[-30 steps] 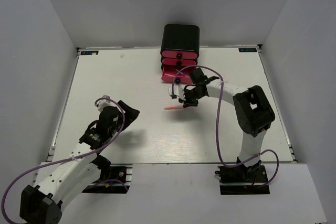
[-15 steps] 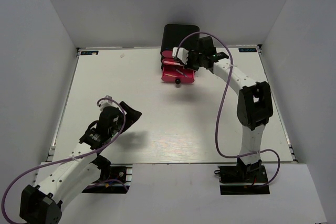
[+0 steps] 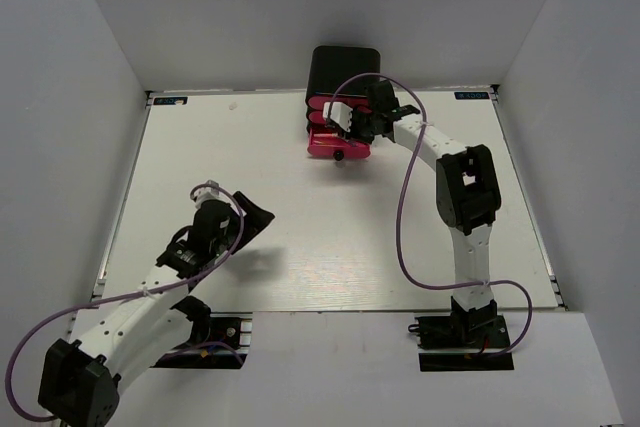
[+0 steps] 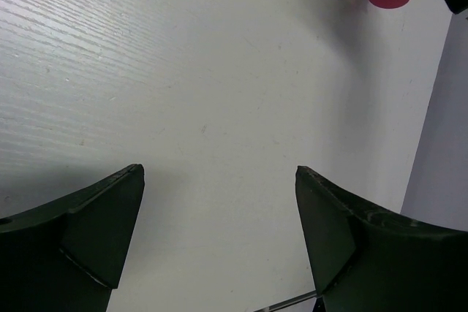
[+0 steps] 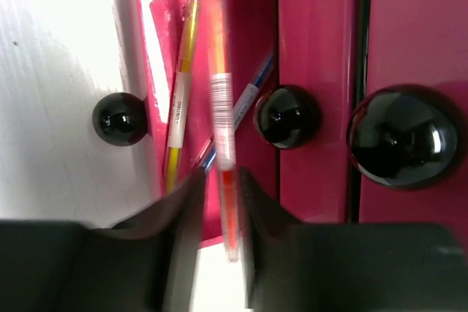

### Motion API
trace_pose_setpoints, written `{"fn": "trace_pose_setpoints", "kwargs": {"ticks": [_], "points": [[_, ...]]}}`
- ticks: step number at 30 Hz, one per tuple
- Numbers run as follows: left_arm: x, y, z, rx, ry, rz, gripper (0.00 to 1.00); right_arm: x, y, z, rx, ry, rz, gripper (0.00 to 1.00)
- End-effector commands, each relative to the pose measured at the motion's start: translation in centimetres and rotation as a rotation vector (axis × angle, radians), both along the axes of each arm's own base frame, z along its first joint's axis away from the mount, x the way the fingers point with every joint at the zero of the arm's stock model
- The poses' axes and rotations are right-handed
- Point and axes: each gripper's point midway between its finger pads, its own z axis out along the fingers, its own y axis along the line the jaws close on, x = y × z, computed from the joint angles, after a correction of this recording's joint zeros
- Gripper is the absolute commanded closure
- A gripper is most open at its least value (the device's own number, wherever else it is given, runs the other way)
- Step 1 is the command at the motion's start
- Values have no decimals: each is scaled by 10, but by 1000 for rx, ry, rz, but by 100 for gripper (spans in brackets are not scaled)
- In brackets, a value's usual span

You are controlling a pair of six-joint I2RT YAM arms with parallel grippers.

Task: Sort the stationery into containers
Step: Place the pen in the storage box, then close the drawer in the storage box.

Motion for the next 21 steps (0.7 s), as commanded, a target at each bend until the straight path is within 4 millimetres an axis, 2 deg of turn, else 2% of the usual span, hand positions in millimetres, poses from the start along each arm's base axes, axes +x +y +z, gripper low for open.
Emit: {"fn": "trace_pose_setpoints", "kwargs": {"ticks": [1,2,4,5,7,8,9,10,11,12,13,14,15,16,17,18,19,20,21], "points": [[7,-12,8,-7,-29,-45,6,14,6,21,17,-70,0,66],[12,-15,14,-11,-54,-50,6,14,5,22,21,-68,-1,64],[17,-19,13,-9,-61,-64,6,11,5,30,37,-66,0,63],[27,-24,17,-12,-87,-70,7,9,4,39,44,-76,-1,63],[35,-34,19,-24,-101,-97,12,2,3,39,55,-63,6,63],[40,-39,20,-33,-107,-106,16,0,2,49,68,-70,-1,63],[48,-49,15,-51,-108,-132,19,-4,1,48,76,-55,1,63],[54,-55,17,-65,-120,-146,28,-6,0,51,88,-47,-9,64],[61,-63,21,-91,-131,-154,34,-8,-1,68,116,-64,-21,67],[71,-74,31,-139,-170,-176,40,-13,-3,67,129,-48,-24,70],[77,-81,13,-131,-128,-189,55,-16,-7,80,159,-51,-47,75],[90,-91,21,-159,-141,-196,63,-15,-6,88,182,-70,-48,81],[98,-102,25,-184,-163,-225,71,-22,-9,95,220,-50,-82,93],[112,-113,15,-198,-126,-227,82,-27,-15,103,249,-64,-96,100],[118,-121,11,-214,-108,-244,85,-30,-15,121,315,-69,-135,100],[126,-129,11,-235,-115,-254,87,-37,-20,126,340,-85,-155,100],[139,-138,19,-268,-123,-251,87,-42,-28,110,331,-58,-193,96],[145,-144,-3,-269,-71,-251,87,-49,-31,100,356,-17,-232,84],[153,-149,-6,-282,-63,-243,87,-55,-33,108,371,-23,-245,68]]}}
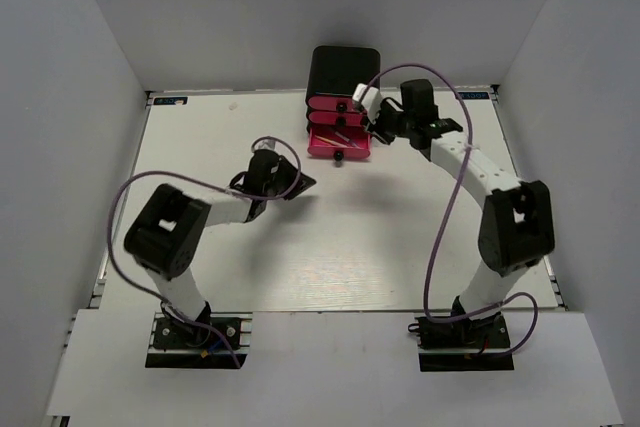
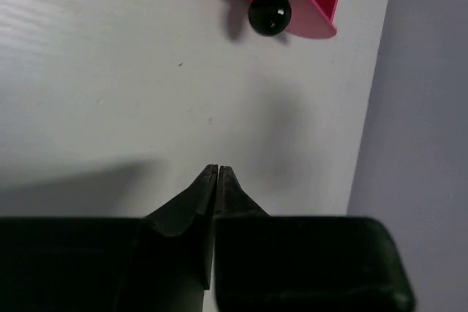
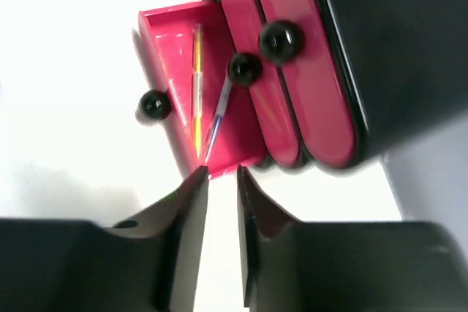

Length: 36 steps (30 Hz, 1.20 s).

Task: Sort the stationery into containers
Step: Close the drawer in the storage box.

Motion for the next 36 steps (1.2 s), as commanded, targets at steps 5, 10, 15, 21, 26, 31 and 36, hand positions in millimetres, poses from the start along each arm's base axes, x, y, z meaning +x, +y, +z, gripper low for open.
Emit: {"fn": "trace_pose_setpoints", "kwargs": {"ticks": [5,10,15,21,26,31,36], "points": [[60,-50,11,-196,19,14,70,-44,-11,-5,144,190,-53,60],[79,-57,-5,-237,62,71,55,-67,-23,-2,185,145,-64,54],[97,-63,-11,-264,71,110,50,-75,-35,-14,177,164,-82,54],[110,-67,-13,-313,58,142,50,-75,-40,-18,193,179,-85,54],[115,-68,-11,-325,47,152,50,-78,-44,-25,189,193,-89,54],[121,-71,-8,-364,18,152,52,-82,-46,-32,189,211,-89,54],[130,-76,0,-388,-4,150,52,-85,-47,-35,185,219,-85,54]]}}
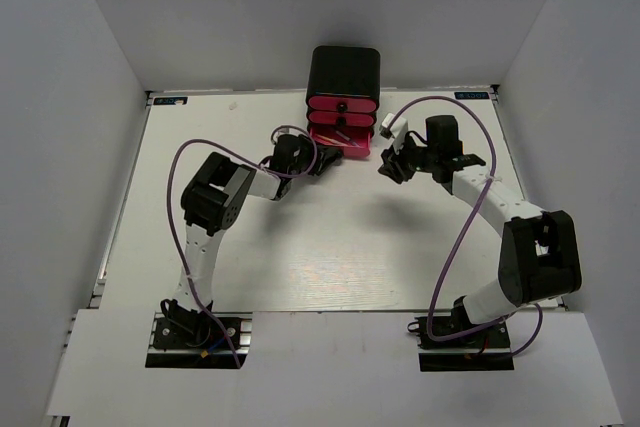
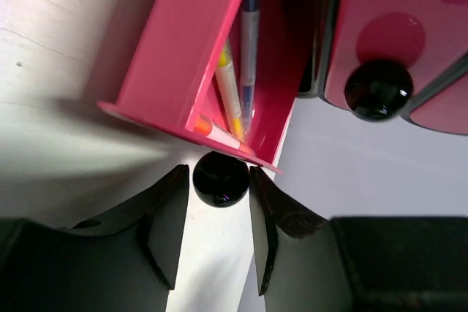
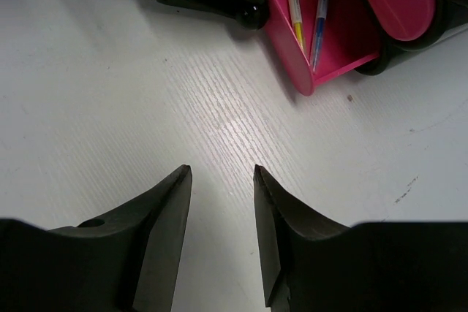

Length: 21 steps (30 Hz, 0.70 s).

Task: Sort the stationery into containers
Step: Close the drawer in the storage box.

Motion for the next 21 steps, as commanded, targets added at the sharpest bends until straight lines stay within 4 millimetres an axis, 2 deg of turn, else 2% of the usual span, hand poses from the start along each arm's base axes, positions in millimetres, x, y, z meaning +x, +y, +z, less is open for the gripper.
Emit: {"fn": "trace_pose_setpoints", "kwargs": {"ticks": [1,6,10,11,13,14,19,21], "points": [[13,-7,24,-38,-65,15,52,-1,1,13,25,-39,12,54],[22,-10,23,-45,-66,26,52,-3,1,11,26,-33,15,54],[30,-12,31,-60,-82,38,53,-3,-1,8,22,-27,11,54],[30,-12,26,-56,-74,38,53,-4,-1,8,20,-25,12,54],[35,-15,36,-68,-95,38,53,-4,-2,6,16,-26,10,54],[36,-14,31,-61,-89,48,53,-4,-1,7,18,-26,10,54],[46,-19,41,-83,-110,50,53,-3,-4,7,16,-29,2,54],[48,-18,36,-75,-102,59,53,-3,-4,5,12,-23,2,54]]}}
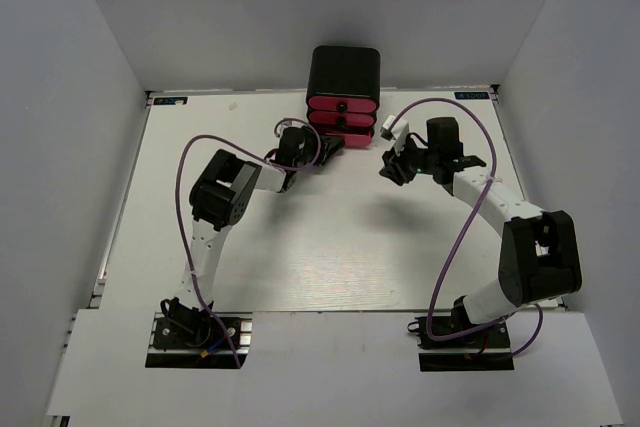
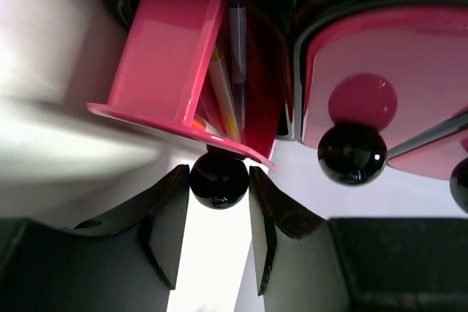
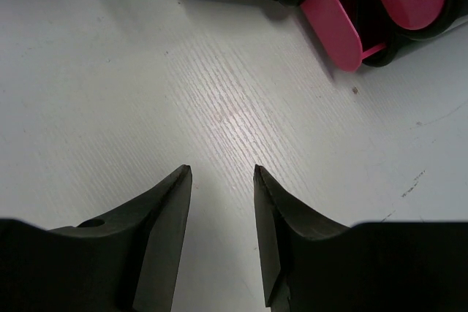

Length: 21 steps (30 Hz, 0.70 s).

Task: Sort the stationery into containers
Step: Close the drawer in the storage box.

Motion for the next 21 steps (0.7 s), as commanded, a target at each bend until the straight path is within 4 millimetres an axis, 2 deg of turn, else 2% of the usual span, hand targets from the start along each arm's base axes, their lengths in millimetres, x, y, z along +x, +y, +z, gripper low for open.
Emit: {"fn": "trace_pose_setpoints", "kwargs": {"ticks": [1,5,6,8,9,10,11,13,15,16,17,18,21], "points": [[19,-2,36,-45,-78,30,53,0,-1,13,18,-44,7,54],[24,-3,35,-53,-78,41,53,-1,-4,10,12,-38,-2,54],[26,-4,41,-59,-89,41,53,-1,-3,9,13,-38,3,54],[33,1,40,-58,-93,59,53,-3,-5,8,10,-35,1,54],[37,0,47,-63,-108,69,53,-3,-7,8,10,-33,-6,54],[40,1,44,-60,-108,78,53,-4,-6,7,7,-33,-3,54],[43,-1,52,-69,-124,78,53,-4,-7,6,5,-31,-6,54],[46,-2,45,-64,-114,78,52,-5,-9,5,4,-27,-11,54],[50,-4,54,-71,-128,78,52,-6,-10,5,4,-26,-12,54],[51,-3,47,-64,-120,87,50,-7,-12,5,2,-27,-16,53],[52,-4,52,-69,-129,87,50,-7,-13,5,2,-28,-19,53],[52,-4,46,-65,-121,87,48,-8,-13,4,1,-27,-17,53],[54,-5,51,-78,-125,89,46,-9,-14,4,-1,-28,-21,53]]}}
